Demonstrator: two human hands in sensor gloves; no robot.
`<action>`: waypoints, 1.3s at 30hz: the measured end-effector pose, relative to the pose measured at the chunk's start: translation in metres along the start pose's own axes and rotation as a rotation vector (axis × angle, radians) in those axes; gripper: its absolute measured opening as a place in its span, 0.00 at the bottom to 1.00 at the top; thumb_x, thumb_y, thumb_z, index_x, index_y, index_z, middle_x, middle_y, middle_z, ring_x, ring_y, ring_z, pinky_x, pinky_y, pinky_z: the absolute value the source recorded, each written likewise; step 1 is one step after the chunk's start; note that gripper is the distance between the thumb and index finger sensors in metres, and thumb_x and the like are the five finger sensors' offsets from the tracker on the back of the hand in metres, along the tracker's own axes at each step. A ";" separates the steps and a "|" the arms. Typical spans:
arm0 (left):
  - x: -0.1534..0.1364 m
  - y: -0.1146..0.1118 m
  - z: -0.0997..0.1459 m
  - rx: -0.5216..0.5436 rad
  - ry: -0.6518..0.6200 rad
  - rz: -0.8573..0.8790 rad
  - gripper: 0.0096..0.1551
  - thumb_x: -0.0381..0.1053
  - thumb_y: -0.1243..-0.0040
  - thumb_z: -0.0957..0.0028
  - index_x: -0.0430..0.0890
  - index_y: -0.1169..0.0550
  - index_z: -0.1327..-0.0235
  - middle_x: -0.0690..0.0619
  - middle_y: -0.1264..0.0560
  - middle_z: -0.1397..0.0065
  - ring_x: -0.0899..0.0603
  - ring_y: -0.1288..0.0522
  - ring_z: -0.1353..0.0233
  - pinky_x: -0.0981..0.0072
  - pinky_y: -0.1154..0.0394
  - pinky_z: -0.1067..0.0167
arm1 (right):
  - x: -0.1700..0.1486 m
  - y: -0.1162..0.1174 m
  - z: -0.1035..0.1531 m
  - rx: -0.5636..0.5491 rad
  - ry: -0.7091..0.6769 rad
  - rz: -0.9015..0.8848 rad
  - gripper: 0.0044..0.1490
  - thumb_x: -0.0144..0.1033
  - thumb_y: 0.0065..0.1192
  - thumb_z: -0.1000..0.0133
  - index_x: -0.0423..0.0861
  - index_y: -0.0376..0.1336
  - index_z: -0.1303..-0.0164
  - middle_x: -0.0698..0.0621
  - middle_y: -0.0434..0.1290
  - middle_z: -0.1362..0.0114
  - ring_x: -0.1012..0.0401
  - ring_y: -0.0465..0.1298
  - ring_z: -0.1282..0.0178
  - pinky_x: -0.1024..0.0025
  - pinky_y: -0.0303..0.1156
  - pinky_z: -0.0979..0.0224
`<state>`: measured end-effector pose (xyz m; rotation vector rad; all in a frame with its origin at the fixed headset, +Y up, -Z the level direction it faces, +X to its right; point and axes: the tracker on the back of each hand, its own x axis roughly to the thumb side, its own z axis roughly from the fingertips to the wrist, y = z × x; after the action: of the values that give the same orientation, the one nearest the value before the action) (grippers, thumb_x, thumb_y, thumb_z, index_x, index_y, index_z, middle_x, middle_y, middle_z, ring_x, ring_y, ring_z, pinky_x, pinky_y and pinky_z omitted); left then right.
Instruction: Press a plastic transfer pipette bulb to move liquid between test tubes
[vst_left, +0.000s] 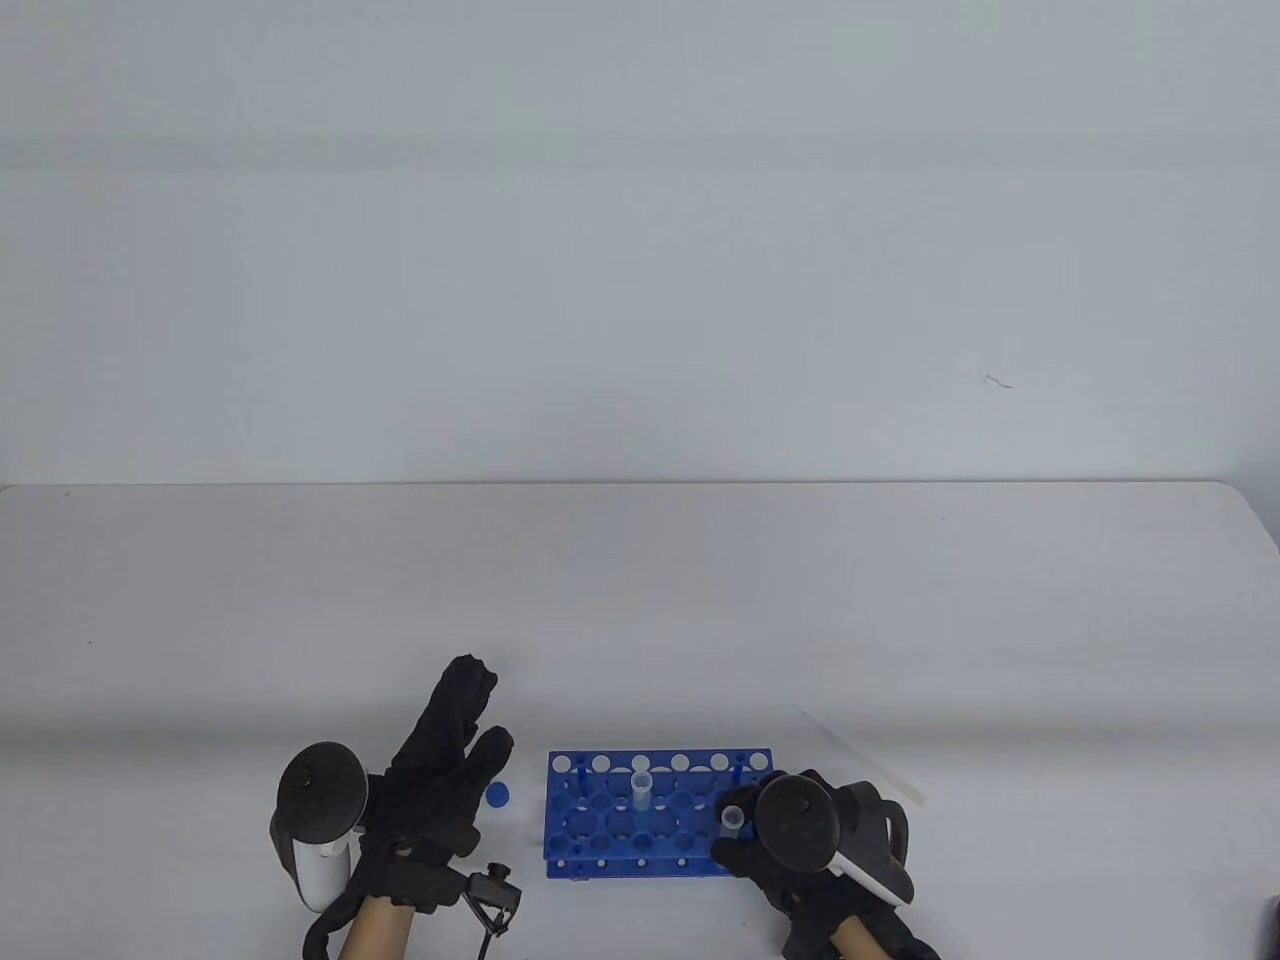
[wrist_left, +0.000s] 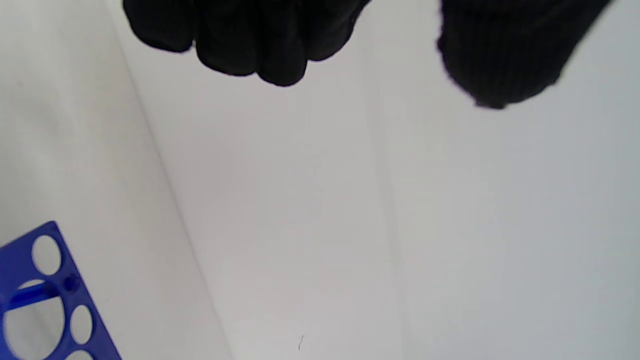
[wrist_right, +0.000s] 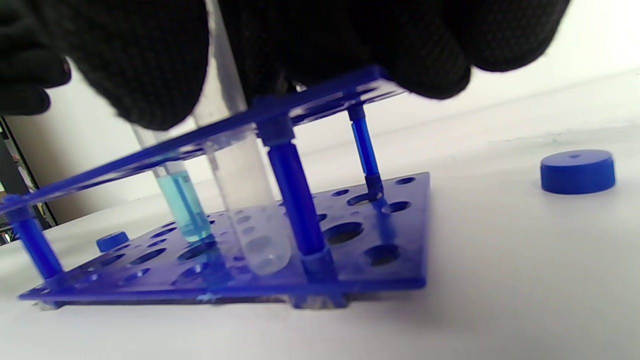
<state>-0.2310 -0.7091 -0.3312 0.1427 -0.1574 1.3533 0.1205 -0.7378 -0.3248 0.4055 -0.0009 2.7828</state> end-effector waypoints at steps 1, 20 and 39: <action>-0.004 0.000 0.000 0.001 0.012 0.004 0.59 0.74 0.46 0.55 0.47 0.48 0.14 0.45 0.44 0.12 0.37 0.45 0.16 0.39 0.44 0.19 | 0.000 0.000 0.000 0.012 -0.008 -0.002 0.31 0.53 0.73 0.61 0.55 0.71 0.48 0.53 0.76 0.56 0.53 0.74 0.51 0.45 0.66 0.36; -0.015 0.000 -0.004 -0.005 0.037 0.036 0.59 0.74 0.47 0.54 0.47 0.47 0.14 0.46 0.43 0.12 0.37 0.44 0.16 0.40 0.44 0.19 | -0.114 -0.056 0.004 -0.036 0.460 0.113 0.45 0.48 0.68 0.56 0.42 0.63 0.29 0.41 0.74 0.32 0.45 0.73 0.37 0.41 0.65 0.33; -0.014 0.000 -0.004 -0.007 0.021 0.037 0.58 0.74 0.47 0.54 0.47 0.45 0.15 0.46 0.42 0.13 0.37 0.43 0.16 0.40 0.44 0.19 | -0.139 -0.005 -0.003 0.111 0.568 0.275 0.32 0.45 0.66 0.53 0.52 0.66 0.37 0.49 0.71 0.36 0.52 0.71 0.37 0.47 0.65 0.31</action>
<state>-0.2339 -0.7221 -0.3383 0.1200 -0.1483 1.3906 0.2474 -0.7780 -0.3667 -0.3998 0.2471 3.0741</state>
